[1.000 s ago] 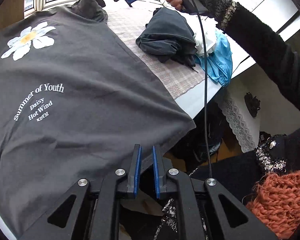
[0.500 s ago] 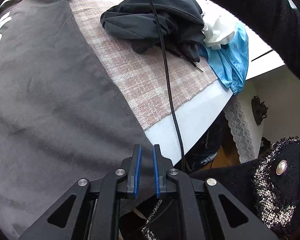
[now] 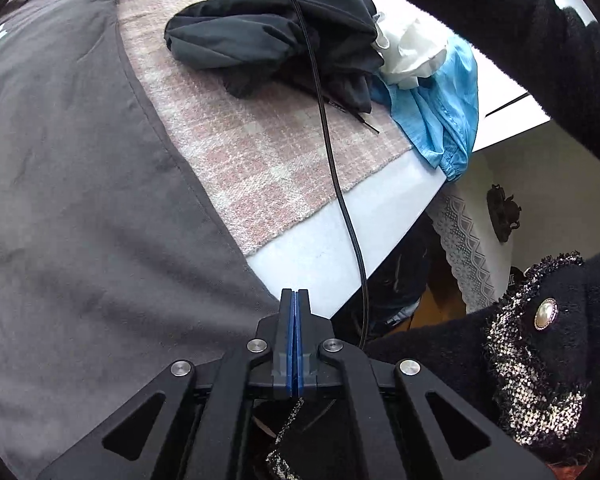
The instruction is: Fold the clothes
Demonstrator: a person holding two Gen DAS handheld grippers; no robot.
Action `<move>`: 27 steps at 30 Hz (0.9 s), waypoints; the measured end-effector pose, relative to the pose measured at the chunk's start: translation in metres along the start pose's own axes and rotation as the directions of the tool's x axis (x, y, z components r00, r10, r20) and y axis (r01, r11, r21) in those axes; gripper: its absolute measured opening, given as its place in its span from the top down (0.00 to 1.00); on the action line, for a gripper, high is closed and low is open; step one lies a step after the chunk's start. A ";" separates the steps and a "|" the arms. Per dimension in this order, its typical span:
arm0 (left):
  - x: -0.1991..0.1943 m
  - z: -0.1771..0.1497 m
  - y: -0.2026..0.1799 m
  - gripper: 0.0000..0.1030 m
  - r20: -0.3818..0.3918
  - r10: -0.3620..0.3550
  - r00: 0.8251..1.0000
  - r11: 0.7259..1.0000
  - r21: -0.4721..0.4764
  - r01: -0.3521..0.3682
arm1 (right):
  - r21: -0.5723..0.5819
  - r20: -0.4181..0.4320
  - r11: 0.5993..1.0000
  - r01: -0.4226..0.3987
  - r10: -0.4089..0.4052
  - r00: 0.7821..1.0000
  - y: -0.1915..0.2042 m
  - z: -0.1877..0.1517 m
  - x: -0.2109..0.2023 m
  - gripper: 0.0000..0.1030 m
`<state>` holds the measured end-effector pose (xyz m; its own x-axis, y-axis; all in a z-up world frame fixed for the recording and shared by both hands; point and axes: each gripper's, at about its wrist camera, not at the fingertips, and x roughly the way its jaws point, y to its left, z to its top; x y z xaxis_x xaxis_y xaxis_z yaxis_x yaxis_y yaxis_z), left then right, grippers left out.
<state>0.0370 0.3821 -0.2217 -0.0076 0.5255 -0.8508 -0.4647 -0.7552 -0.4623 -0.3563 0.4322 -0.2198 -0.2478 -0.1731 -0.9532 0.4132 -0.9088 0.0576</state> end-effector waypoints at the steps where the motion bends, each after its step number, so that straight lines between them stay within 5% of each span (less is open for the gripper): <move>1: -0.007 -0.002 0.003 0.99 0.021 0.016 1.000 1.000 -0.014 -0.016 | -0.005 0.009 1.000 0.006 -0.006 1.000 0.001 -0.001 -0.003 0.73; 5: -0.008 -0.003 0.017 0.93 0.033 0.021 0.999 0.998 -0.065 -0.019 | -0.031 0.029 0.999 0.020 -0.019 0.999 0.008 -0.004 -0.009 0.68; 7: 0.000 -0.001 0.018 0.93 0.017 0.025 1.000 0.998 -0.064 -0.024 | -0.032 0.024 0.999 0.029 -0.028 0.999 0.008 -0.004 -0.010 0.83; 14: 0.017 -0.001 0.004 0.76 0.004 0.051 0.999 0.998 -0.035 -0.051 | -0.048 -0.003 0.998 0.030 -0.030 1.000 0.008 -0.010 -0.011 0.84; 16: 0.019 -0.001 0.000 0.77 0.015 0.074 0.997 0.997 -0.021 -0.073 | -0.053 -0.004 0.998 0.036 -0.036 0.999 0.008 -0.012 -0.008 0.84; 18: 0.020 -0.001 -0.002 1.00 0.026 0.097 0.995 0.995 -0.007 -0.097 | -0.047 0.004 0.998 0.030 -0.030 1.000 0.007 -0.014 -0.008 0.89; 22: 0.017 -0.003 -0.003 1.00 0.004 0.073 0.997 0.997 0.032 -0.073 | -0.025 0.021 1.000 -0.014 0.015 1.000 0.002 -0.017 -0.012 0.98; 27: 0.003 0.000 -0.029 1.00 0.027 -0.058 0.998 0.994 0.096 0.055 | 0.032 0.145 0.998 -0.047 0.042 0.989 -0.013 -0.013 -0.041 0.98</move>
<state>0.0503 0.4054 -0.2109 -0.0042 0.5786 -0.8156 -0.5469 -0.6841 -0.4825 -0.3404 0.4561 -0.1849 -0.3545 -0.2645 -0.8969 0.3958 -0.9114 0.1124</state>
